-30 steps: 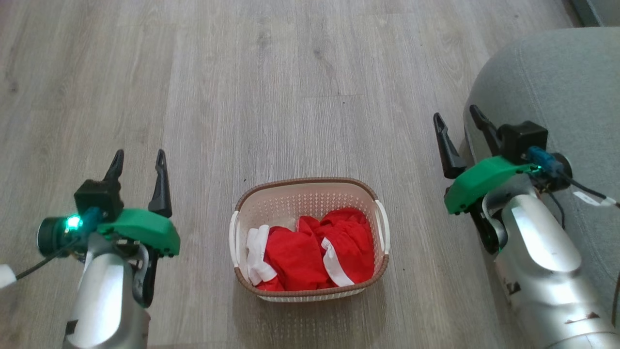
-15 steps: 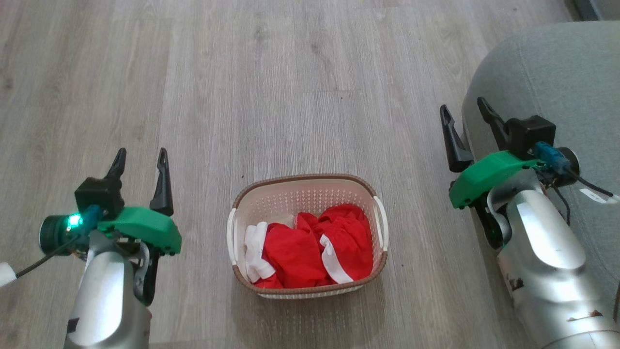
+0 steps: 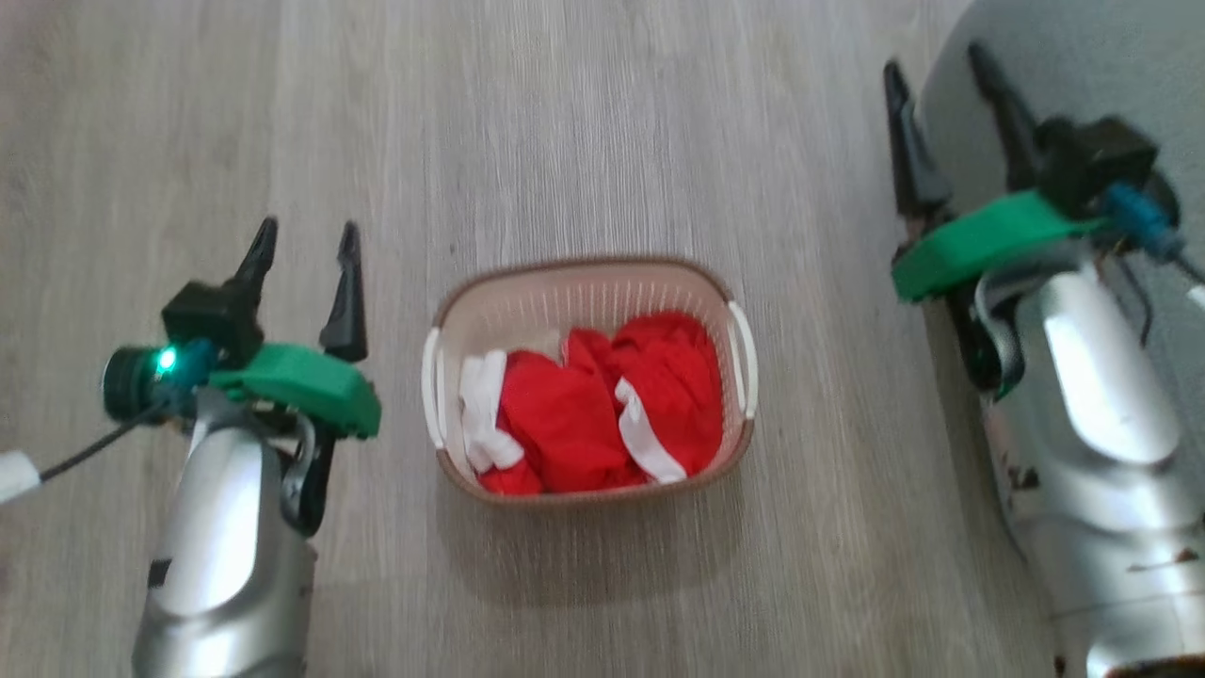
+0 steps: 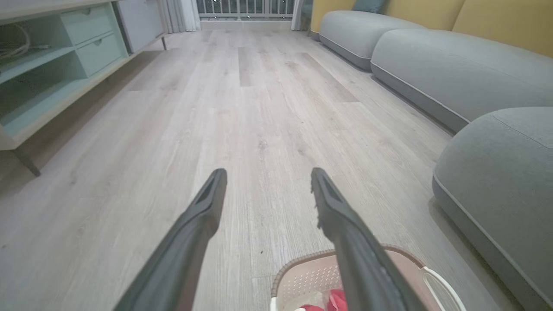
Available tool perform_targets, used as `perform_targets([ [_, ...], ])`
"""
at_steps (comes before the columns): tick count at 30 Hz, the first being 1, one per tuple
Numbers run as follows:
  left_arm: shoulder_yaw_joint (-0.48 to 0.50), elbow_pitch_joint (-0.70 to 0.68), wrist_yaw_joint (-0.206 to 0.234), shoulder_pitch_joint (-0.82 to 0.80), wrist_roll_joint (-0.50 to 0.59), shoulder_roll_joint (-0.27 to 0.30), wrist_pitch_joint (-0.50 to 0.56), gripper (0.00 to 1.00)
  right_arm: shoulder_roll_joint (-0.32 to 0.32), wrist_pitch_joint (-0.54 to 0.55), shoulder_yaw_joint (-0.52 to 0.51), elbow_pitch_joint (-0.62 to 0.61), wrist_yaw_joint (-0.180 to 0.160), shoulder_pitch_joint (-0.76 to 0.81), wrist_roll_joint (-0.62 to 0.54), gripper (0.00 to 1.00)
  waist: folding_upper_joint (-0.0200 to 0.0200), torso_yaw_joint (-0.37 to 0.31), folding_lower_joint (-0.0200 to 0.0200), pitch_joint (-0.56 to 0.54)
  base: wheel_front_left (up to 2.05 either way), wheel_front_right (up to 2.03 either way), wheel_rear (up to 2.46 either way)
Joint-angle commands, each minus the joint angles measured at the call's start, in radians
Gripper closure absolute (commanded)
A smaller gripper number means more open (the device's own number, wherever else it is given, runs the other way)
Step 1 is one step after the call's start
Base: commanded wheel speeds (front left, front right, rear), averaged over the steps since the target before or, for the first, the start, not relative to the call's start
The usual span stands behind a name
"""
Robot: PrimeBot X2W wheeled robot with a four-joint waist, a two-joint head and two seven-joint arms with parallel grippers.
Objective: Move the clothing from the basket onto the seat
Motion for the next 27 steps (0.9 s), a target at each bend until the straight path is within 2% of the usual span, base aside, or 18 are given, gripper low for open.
perform_targets([
  [1,0.006,-0.030,-0.004,-0.045,-0.016,0.014,-0.010,0.00,0.011,-0.009,0.010,-0.048,0.000,-0.046,-0.006,0.00,0.0000,-0.003,-0.0001,0.092,0.00,0.00,0.00],
  [10,-0.184,-0.012,0.005,-0.176,-0.132,0.013,-0.010,0.00,-0.023,-0.009,0.004,-0.142,0.000,-0.183,-0.030,0.00,0.0000,-0.011,-0.0001,0.347,0.00,0.00,0.00],
  [20,-0.372,0.093,0.010,-0.315,-0.200,0.013,-0.010,0.00,-0.042,-0.009,0.000,-0.200,0.000,-0.299,-0.046,0.00,0.0000,-0.032,-0.0001,0.523,0.00,0.00,0.00],
  [27,-0.531,0.257,0.029,-0.405,-0.199,0.013,-0.010,0.00,-0.034,-0.009,0.005,-0.227,0.000,-0.332,-0.054,0.00,0.0000,-0.053,-0.0001,0.588,0.00,0.00,0.00],
])
